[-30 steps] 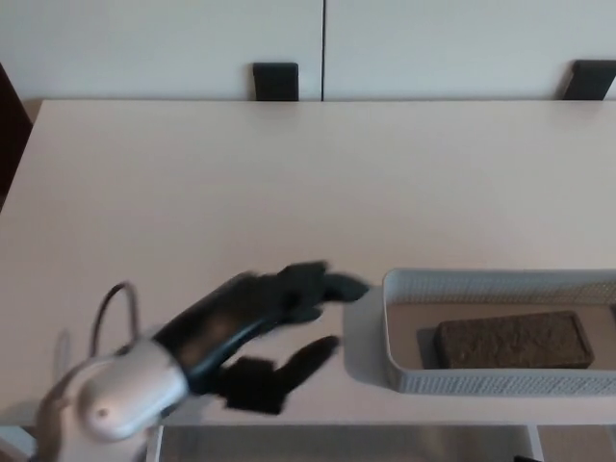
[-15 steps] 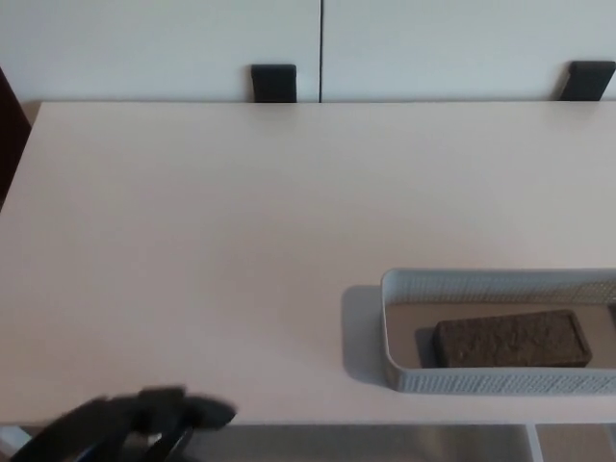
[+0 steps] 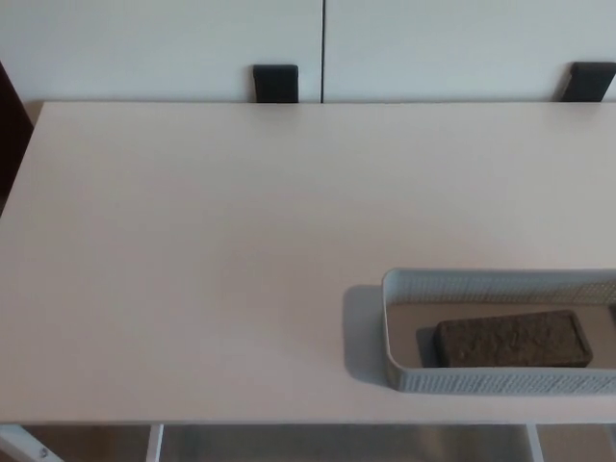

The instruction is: The robot walks towards a desk on which an eraser is kept on the left hand side and a container is kept on the right hand side. The robot picks up the eraser using its left hand and places it in the container.

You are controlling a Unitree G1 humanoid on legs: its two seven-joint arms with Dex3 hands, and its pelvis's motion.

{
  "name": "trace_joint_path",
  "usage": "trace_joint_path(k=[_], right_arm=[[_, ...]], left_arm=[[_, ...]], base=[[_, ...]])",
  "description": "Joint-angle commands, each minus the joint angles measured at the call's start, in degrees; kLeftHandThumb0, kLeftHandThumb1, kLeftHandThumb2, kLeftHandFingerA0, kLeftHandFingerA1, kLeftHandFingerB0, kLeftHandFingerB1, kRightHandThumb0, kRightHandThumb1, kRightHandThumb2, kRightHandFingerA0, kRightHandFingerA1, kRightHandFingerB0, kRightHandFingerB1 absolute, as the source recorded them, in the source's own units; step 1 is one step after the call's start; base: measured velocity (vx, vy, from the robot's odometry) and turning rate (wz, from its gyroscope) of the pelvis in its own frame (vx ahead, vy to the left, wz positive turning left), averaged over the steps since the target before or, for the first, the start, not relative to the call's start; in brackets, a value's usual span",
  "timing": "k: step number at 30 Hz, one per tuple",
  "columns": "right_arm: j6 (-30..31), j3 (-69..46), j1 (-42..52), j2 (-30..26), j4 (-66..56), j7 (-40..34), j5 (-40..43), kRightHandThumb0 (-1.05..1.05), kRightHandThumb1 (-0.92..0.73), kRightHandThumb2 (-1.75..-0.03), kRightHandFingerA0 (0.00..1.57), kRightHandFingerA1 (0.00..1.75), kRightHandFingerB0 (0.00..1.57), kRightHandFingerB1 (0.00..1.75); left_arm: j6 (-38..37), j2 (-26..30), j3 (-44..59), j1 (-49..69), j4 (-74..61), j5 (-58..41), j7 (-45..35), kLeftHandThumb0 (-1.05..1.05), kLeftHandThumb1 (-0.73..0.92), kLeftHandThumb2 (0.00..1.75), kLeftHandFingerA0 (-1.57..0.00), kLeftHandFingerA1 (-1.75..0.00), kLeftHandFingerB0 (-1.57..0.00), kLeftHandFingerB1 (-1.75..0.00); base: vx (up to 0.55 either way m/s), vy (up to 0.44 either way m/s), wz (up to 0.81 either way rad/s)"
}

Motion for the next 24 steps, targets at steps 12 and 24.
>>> trace_joint_path(k=[12, 24], right_arm=[[-3.25, -0.94, 0.52, -1.59, 2.85, -1.64, -1.17, -0.42, -0.53, -0.56, 0.65, 0.43, 0.53, 0.41], [-4.11, -1.39, 0.47, -1.33, 3.19, -1.66, -0.55, -0.43, -0.54, -0.57, 0.66, 0.44, 0.55, 0.42]], left_arm=[[-34.25, 0.05, -14.37, -8.86, 29.91, 22.62, 31.98, -0.56, 0.67, 0.6, -0.31, -0.4, -0.28, -0.32], [-38.69, 1.36, -9.98, -6.76, 33.55, 18.98, 34.96, -0.5, 0.63, 0.59, -0.41, -0.4, -0.35, -0.34]], base=[[0.0, 0.0, 0.0], [0.0, 0.0, 0.0]])
